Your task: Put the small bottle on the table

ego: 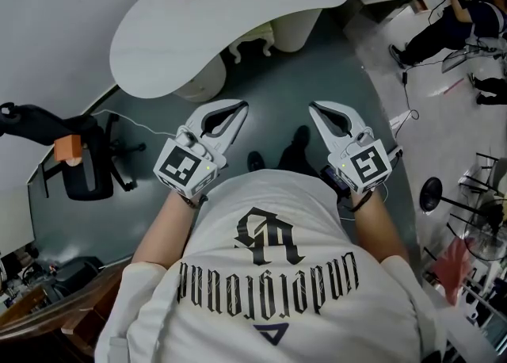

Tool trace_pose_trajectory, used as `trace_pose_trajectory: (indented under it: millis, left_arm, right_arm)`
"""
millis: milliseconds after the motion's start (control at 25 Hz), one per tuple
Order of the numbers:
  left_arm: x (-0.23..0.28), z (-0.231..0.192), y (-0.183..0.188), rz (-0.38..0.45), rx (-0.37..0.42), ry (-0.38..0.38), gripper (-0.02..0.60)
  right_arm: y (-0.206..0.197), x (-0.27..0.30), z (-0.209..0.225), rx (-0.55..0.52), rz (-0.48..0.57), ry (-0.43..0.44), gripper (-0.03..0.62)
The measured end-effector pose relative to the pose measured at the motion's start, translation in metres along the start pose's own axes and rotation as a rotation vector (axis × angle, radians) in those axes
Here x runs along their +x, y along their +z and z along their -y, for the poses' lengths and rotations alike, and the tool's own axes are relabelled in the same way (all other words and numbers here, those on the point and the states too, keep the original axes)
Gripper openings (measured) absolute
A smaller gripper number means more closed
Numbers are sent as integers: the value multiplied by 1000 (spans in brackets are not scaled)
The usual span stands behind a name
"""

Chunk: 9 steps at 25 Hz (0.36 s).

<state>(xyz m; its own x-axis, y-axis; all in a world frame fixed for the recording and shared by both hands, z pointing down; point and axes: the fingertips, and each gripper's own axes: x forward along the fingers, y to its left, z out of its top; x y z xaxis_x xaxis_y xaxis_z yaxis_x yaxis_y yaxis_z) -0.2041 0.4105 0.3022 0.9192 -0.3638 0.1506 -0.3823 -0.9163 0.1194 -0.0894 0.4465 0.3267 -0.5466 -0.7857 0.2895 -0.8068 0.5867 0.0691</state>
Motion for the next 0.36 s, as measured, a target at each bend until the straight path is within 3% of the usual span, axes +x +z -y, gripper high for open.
trace_pose_trajectory:
  millis: [360]
  left_arm:
    - [7,-4,-4,1,-3,-11,8]
  right_arm:
    - [-3,5,5,2,0,1,3]
